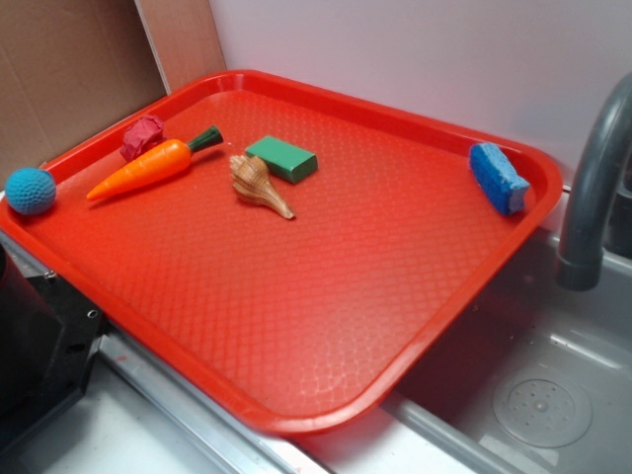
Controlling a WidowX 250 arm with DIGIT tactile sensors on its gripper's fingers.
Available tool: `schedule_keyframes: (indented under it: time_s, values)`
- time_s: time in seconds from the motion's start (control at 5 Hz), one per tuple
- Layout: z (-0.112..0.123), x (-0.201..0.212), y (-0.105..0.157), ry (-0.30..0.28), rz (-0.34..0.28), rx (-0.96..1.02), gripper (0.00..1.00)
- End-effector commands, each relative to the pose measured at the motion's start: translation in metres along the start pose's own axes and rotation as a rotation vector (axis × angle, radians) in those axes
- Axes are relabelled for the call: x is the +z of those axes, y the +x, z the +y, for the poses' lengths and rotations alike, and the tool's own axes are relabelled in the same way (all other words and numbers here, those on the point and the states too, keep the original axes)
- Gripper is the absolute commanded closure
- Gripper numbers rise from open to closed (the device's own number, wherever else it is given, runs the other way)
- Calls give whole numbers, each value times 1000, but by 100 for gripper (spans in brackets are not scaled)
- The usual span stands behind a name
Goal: Grab the blue ball.
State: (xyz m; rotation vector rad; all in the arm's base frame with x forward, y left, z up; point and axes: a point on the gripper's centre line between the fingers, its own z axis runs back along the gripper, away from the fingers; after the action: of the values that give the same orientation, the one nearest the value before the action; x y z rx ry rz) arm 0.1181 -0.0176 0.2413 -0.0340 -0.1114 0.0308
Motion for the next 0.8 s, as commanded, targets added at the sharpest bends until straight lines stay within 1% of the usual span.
schedule_keyframes:
  time_s: [0.0,0.2,0.4,0.6]
  values:
    - [0,0,0,0,0,0,0]
    - [48,-37,14,40,99,121,0]
    - [89,-73,5,167,86,214,0]
    - [107,-88,-5,113,72,-17,0]
